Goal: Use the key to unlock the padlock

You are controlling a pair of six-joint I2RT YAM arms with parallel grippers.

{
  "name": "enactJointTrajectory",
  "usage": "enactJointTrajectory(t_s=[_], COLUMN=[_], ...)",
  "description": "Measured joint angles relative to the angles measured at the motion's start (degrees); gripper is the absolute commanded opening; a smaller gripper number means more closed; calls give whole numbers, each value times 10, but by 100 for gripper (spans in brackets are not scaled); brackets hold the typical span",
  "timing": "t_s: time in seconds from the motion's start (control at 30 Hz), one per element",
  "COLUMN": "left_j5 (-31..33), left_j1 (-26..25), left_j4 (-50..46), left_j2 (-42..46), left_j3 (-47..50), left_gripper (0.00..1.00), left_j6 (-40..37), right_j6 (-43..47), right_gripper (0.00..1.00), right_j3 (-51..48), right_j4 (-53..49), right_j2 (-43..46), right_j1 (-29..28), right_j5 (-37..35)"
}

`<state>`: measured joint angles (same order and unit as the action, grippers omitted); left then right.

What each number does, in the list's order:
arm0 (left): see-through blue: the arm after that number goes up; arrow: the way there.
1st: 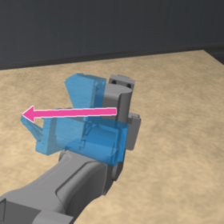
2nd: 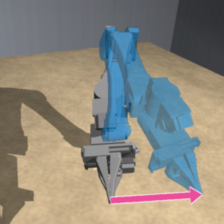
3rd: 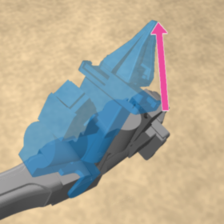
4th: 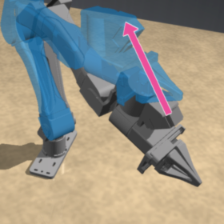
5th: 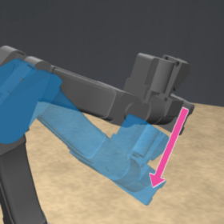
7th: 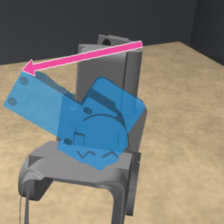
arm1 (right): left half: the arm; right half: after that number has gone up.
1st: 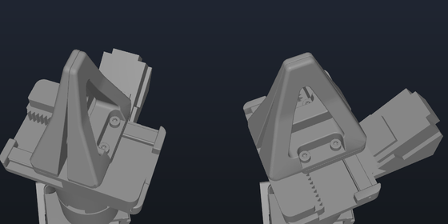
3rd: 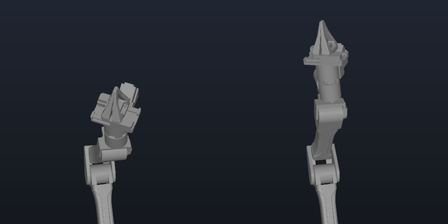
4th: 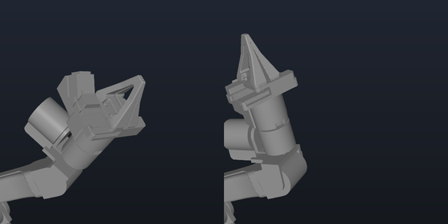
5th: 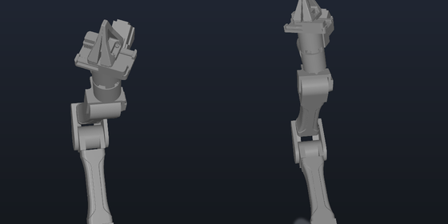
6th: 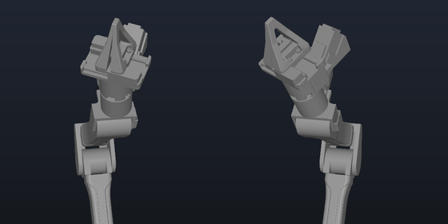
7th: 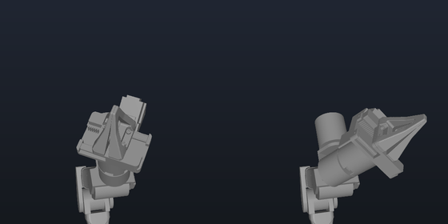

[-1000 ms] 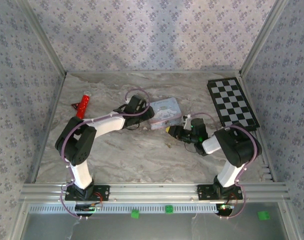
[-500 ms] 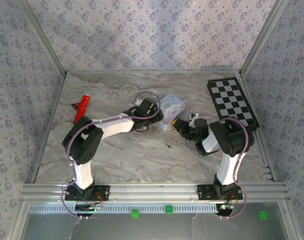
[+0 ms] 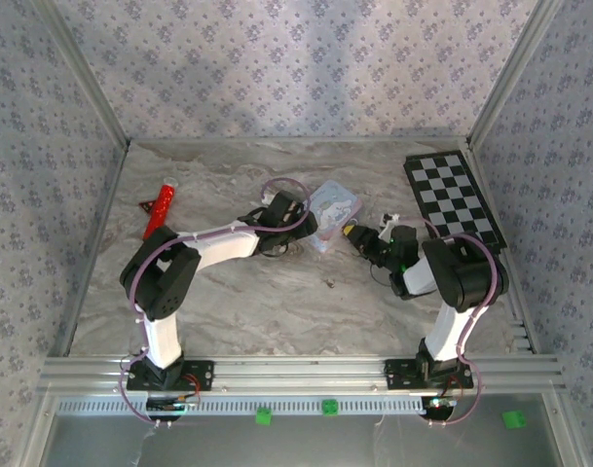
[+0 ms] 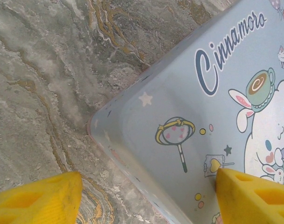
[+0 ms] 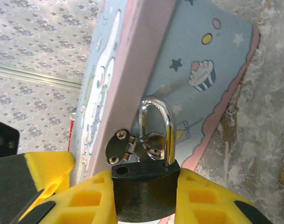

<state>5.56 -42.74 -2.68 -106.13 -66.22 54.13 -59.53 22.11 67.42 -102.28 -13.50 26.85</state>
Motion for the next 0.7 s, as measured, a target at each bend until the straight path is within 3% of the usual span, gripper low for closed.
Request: enactJointTrajectory(t_s=[0.2,0.33,0.7], left_j5=[-2,-3,-11], left_j1=[0,0,4], left_j4=[0,0,-22], left_j2=[0,0,0], left_j3=[0,0,-14], left_gripper=[73,74,78], left_j6=[0,0,-29], right_j6=[-11,5,158], right_gripper=[25,24,24], right_j3=[7,9,23], right_j4=[16,-29,-360], right_j2=[-10,15,223], right_j1=[21,31,31], right_j5=[25,25,-10])
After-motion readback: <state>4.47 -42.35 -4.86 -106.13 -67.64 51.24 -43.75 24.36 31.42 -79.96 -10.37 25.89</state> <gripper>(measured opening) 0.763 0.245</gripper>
